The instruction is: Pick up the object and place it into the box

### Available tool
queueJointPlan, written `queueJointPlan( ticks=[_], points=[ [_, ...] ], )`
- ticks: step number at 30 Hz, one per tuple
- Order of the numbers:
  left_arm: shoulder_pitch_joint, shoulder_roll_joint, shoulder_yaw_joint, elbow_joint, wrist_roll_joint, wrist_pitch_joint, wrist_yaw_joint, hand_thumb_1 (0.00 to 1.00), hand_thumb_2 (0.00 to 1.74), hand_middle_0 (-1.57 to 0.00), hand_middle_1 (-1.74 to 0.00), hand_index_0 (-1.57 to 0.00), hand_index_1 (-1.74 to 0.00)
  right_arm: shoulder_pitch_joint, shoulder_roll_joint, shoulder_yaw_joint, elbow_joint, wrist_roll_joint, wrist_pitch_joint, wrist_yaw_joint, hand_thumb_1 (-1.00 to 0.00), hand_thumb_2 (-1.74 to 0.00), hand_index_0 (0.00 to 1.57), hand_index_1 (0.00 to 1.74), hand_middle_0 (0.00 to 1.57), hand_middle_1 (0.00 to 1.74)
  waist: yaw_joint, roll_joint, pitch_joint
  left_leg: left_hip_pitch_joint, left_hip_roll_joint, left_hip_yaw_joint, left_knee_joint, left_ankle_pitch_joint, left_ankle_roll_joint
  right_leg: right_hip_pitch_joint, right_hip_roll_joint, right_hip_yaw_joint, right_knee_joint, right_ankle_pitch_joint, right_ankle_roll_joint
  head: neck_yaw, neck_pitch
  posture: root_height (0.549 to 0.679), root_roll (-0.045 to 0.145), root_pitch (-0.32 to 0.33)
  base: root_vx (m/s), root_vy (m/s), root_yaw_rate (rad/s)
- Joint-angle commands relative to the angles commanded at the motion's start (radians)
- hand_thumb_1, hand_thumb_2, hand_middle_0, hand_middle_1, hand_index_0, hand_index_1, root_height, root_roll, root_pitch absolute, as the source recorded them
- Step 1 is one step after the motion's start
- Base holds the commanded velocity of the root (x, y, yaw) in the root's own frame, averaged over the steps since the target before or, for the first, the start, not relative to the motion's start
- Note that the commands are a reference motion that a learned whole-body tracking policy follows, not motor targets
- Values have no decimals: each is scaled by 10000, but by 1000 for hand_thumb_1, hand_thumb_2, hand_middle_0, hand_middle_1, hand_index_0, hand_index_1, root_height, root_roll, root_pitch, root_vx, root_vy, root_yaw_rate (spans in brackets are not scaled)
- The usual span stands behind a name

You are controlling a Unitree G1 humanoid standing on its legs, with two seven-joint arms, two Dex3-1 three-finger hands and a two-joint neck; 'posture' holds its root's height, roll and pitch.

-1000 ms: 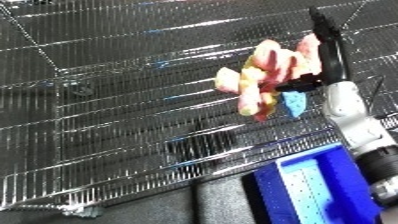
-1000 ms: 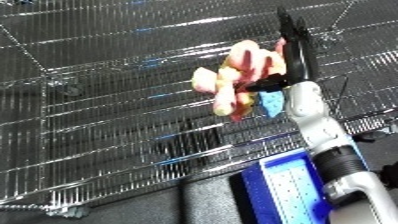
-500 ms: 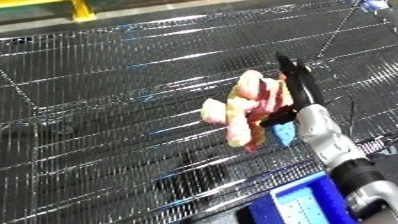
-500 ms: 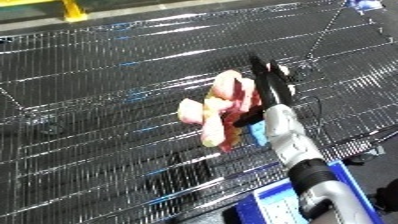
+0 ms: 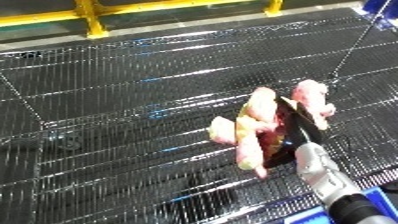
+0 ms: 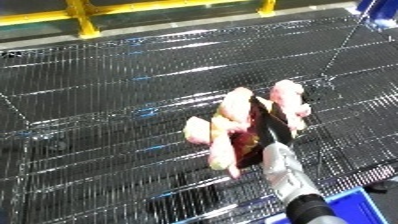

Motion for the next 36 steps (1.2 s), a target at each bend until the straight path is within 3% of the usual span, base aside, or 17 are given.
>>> queueJointPlan(
  ticks=[2, 13, 22, 36],
  points=[
    [32, 7, -16, -43, -11, 4, 17, 1000, 1740, -1570, -1740, -1570, -1740, 18, -8, 6, 46, 39, 27, 45, 0, 0, 0, 0, 0, 0, 29, 33, 0, -130, 5, -5, 9, 17, -11, -140, -1, -5, 78, -16, -4, -38, 63, 619, 136, 135, 4, -14, 45],
    [128, -65, 0, -215, 7, 33, 168, 1000, 1740, -1570, -1740, -1570, -1740, 674, -5, -406, 264, 350, 131, 274, -550, -957, 864, 957, 864, 957, 54, 46, 0, -336, 26, 2, 51, -22, -18, -336, -28, -34, 176, -97, 3, -174, 186, 620, 141, 157, 2, -5, -3],
    [103, -114, 44, -69, -17, 39, 269, 1000, 1740, -1570, -1740, -1570, -1740, 895, -21, -571, 31, 277, 91, 45, -1000, -1740, 1570, 1740, 1570, 1740, -37, -42, 0, -112, 77, 55, -61, -59, -30, -87, -34, -45, 55, -204, 18, -308, -179, 622, 141, 150, 8, 10, -33],
    [222, -118, 71, 175, 71, 13, 250, 1000, 1740, -1570, -1740, -1570, -1740, 1888, 65, -1418, -949, 396, -140, -912, -1000, -1740, 1570, 1740, 1570, 1740, -241, -381, 0, 173, 163, 32, -7, -101, -47, 322, -49, -201, -15, -189, 32, -370, -634, 624, 133, 119, -21, -6, -10]
  ],
)
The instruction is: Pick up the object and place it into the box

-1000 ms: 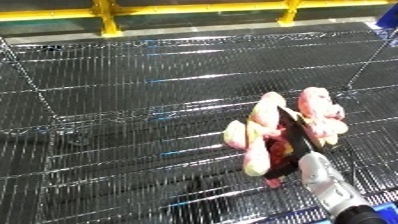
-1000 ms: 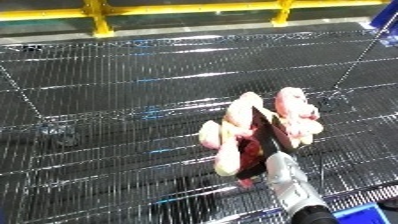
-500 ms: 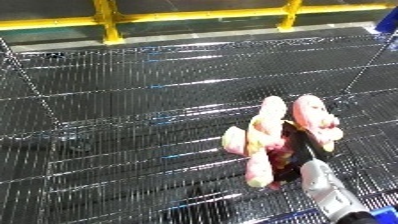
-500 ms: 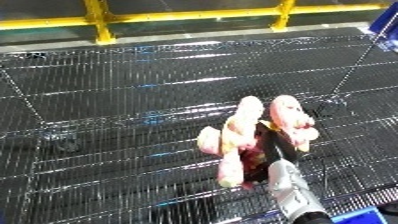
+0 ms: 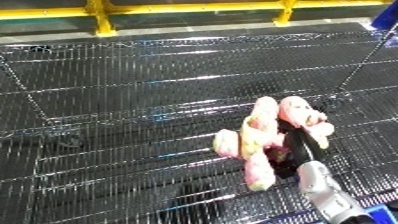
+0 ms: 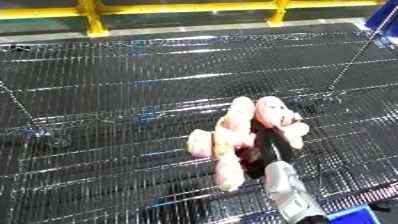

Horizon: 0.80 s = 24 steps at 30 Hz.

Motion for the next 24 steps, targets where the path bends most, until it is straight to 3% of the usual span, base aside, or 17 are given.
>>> queueJointPlan(
  ticks=[7, 16, 20, 21, 24],
  points=[
    [-61, -15, 18, 278, 118, 61, 6, 1000, 1740, -1570, -1740, -1570, -1740, 1050, -182, -1007, -1029, 189, -242, -571, -1000, -1740, 1570, 1740, 1570, 1740, -250, -245, 0, 259, 72, 6, 86, -39, 8, 339, -27, -80, -88, 84, 26, 62, -366, 624, 128, 85, -46, -1, -7],
    [-117, -228, 111, 714, 392, 165, 96, 1000, 1740, -1570, -1740, -1570, -1740, 3423, -53, -3441, -3463, 406, -714, -1733, -1000, -1740, 1570, 1740, 1570, 1740, -723, -469, 0, 654, 181, 66, 325, -111, 63, 822, -134, -159, -50, 205, 73, 205, -893, 620, 121, 14, -37, 12, 2],
    [-169, -332, 112, 872, 498, 197, 150, 1000, 1740, -1570, -1740, -1570, -1740, 4345, 227, -4446, -4242, 564, -943, -2183, -1000, -1740, 1570, 1740, 1570, 1740, -901, -534, 0, 768, 188, 87, 480, -170, 86, 1016, -164, -142, -44, 248, 81, 336, -1142, 618, 119, -13, -29, 23, 8],
    [-203, -372, 77, 969, 575, 220, 173, 1000, 1740, -1570, -1740, -1570, -1740, 5189, 572, -5296, -4978, 652, -1133, -2498, -1000, -1740, 1570, 1740, 1570, 1740, -991, -598, 0, 893, 195, 105, 555, -218, 108, 1187, -177, -132, -68, 284, 93, 485, -1450, 617, 117, -33, -19, 27, -8],
    [-261, -419, 7, 1118, 713, 283, 185, 1000, 1740, -1570, -1740, -1570, -1740, 6474, 961, -6387, -6168, 356, -1278, -2837, -1000, -1740, 1570, 1740, 1570, 1740, -1123, -705, 0, 1133, 183, 130, 686, -316, 158, 1505, -180, -89, -137, 335, 107, 797, -1831, 616, 114, -66, 7, 36, -36]
  ],
)
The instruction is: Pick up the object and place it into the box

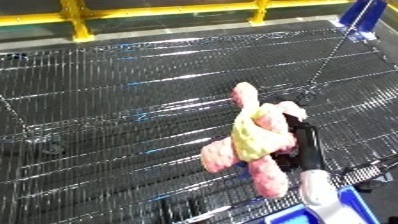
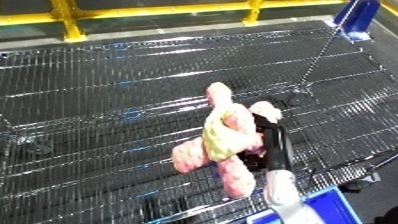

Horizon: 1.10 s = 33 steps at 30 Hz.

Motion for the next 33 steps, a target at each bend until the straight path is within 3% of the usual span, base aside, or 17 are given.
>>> queueJointPlan(
  ticks=[6, 12, 18, 31, 33],
  points=[
    [-41, -149, -28, 147, 193, 143, 47, 1000, 1740, -1570, -1740, -1570, -1740, 1659, 577, -1329, -1622, -571, -144, -390, -1000, -1740, 1570, 1740, 1570, 1740, -431, -155, 0, 306, -1, 97, 217, -181, 82, 383, 15, 134, -127, 63, 16, 384, -657, 614, 110, -106, 4, 38, -56],
    [-56, -331, -81, 208, 394, 213, 150, 1000, 1740, -1570, -1740, -1570, -1740, 3136, 1714, -2907, -2951, -465, -692, -1025, -1000, -1740, 1570, 1740, 1570, 1740, -919, -283, 0, 588, -3, 257, 372, -395, 177, 685, 73, 286, -261, 80, 13, 605, -1083, 615, 111, -131, 11, 42, -82],
    [-159, -489, -178, 360, 485, 258, 222, 1000, 1740, -1570, -1740, -1570, -1740, 4184, 2567, -4070, -3976, -438, -1154, -1380, -1000, -1740, 1570, 1740, 1570, 1740, -1520, -247, 0, 1019, 10, 538, 354, -584, 248, 955, 129, 480, -369, 32, 7, 739, -1675, 617, 117, -147, 24, 53, -127],
    [-613, -929, -428, 700, 633, 232, 178, 1000, 1740, -1570, -1740, -1570, -1740, 5272, 2933, -4912, -4998, -897, -1155, -1227, -1000, -1740, 1570, 1740, 1570, 1740, -2706, 226, 0, 1840, -98, 1187, -41, -708, 263, 1429, 177, 929, -958, -9, -36, 663, -1968, 625, 137, -152, 32, 42, -187],
    [-690, -984, -445, 730, 626, 191, 192, 1000, 1740, -1570, -1740, -1570, -1740, 5294, 2982, -4990, -4956, -805, -1213, -1254, -900, -1566, 1413, 1566, 1413, 1566, -2843, 301, 0, 1904, -122, 1262, -97, -714, 260, 1457, 187, 986, -1036, -5, -40, 687, -1972, 626, 139, -149, 19, 20, -165]
  ],
)
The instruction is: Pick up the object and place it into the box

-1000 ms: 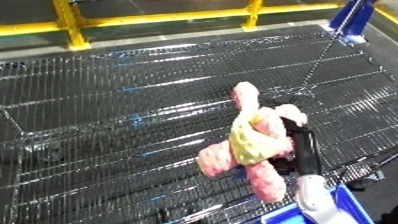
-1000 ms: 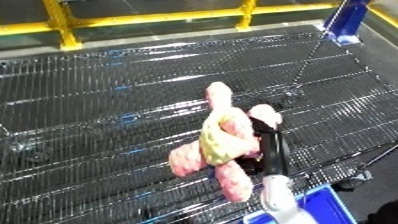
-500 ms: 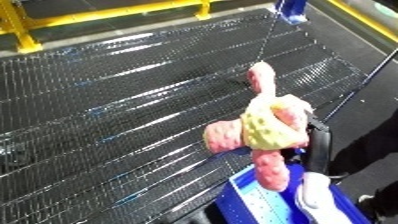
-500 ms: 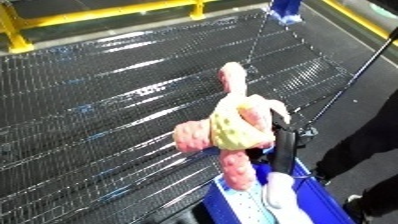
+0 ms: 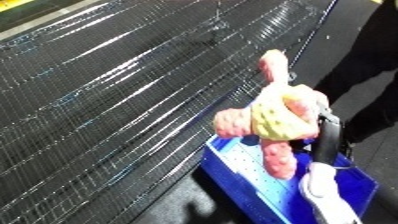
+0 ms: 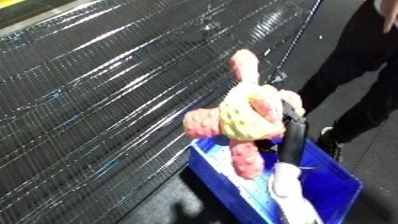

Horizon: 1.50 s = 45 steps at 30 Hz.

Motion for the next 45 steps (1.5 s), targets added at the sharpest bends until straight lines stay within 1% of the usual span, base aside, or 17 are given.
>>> queueJointPlan(
  ticks=[3, 7, 12, 18, 26, 31, 35, 37, 41, 45],
  points=[
    [-91, -74, -27, 81, 4, -77, 40, 1000, 1740, -1570, -1740, -1570, -1740, -67, 103, -161, 180, 244, -158, -165, -750, -1305, 1178, 1305, 1178, 1305, -165, 122, 0, 86, -28, 108, -78, -13, -4, 24, 19, 72, -91, -2, -6, -47, 26, 628, 142, -143, 19, 18, -153],
    [-169, -105, -76, 196, 57, -187, 44, 1000, 1740, -1570, -1740, -1570, -1740, -279, 184, -420, 764, 667, -399, -586, -550, -957, 864, 957, 864, 957, -307, 268, 0, 165, -48, 227, -162, -33, -14, 33, 43, 152, -182, 4, -8, -32, 23, 630, 144, -134, 14, 15, -130],
    [-214, -30, -118, 216, 106, -322, -1, 1000, 1740, -1570, -1740, -1570, -1740, -508, 75, -661, 1619, 1039, -533, -1017, -300, -522, 471, 522, 471, 522, -352, 406, 0, 193, -50, 307, -237, -41, -20, 1, 56, 201, -246, 12, 7, -77, -30, 631, 145, -124, 4, 4, -79],
    [-263, 51, -91, 236, 190, -401, 0, 1000, 1740, -1570, -1740, -1570, -1740, -570, -109, -745, 2430, 1248, -581, -1199, 0, 0, 0, 0, 0, 0, -332, 491, 0, 215, -24, 364, -307, -20, -33, 14, 80, 218, -329, -5, 22, -73, -120, 633, 143, -115, 0, -3, -33],
    [-222, 86, 1, 241, 249, -413, 47, 1000, 1740, -1570, -1740, -1570, -1740, -523, 10, -805, 2954, 1559, -760, -1263, 0, 0, 0, 0, 0, 0, -264, 527, 0, 205, 31, 389, -337, 8, -58, 25, 88, 201, -343, -61, 41, 31, -289, 634, 144, -111, 2, -11, -4],
    [-197, 114, 24, 187, 275, -411, 43, 1000, 1740, -1570, -1740, -1570, -1740, -528, 122, -762, 3168, 1823, -860, -1214, 0, 0, 0, 0, 0, 0, -198, 529, 0, 202, 43, 382, -379, 41, -76, 29, 86, 187, -377, -63, 59, 46, -387, 634, 145, -111, 1, -12, 7],
    [-191, 135, 129, 131, 263, -381, 51, 1000, 1740, -1570, -1740, -1570, -1740, -518, 290, -597, 3290, 2290, -1035, -826, 0, 0, 0, 0, 0, 0, -94, 475, 0, 190, 61, 357, -374, 65, -75, 54, 91, 156, -403, -64, 61, -62, -426, 634, 144, -113, -6, -16, 6],
    [-176, 155, 225, 81, 251, -348, 40, 1000, 1740, -1570, -1740, -1570, -1740, -457, 376, -462, 3233, 2392, -1089, -585, 0, 0, 0, 0, 0, 0, -34, 412, 0, 186, 84, 330, -376, 79, -75, 82, 102, 134, -427, -65, 59, -185, -498, 634, 143, -114, -9, -16, 31],
    [-119, 151, 463, 1, 214, -254, 54, 1000, 1740, -1570, -1740, -1570, -1740, -373, 602, -36, 2696, 2238, -1035, -183, 0, 0, 0, 0, 0, 0, 111, 264, 0, 178, 133, 230, -373, 106, -61, 159, 142, 60, -457, -51, 51, -553, -732, 634, 139, -120, -19, -15, 77],
    [-73, 142, 797, 26, 294, -153, 120, 1000, 1740, -1570, -1740, -1570, -1740, -357, 849, 547, 1866, 2049, -865, 291, 0, 0, 0, 0, 0, 0, 319, 83, 0, 214, 190, 74, -423, 163, -45, 287, 189, -76, -481, -5, 45, -1205, -978, 635, 130, -128, -33, -21, 147]
  ],
)
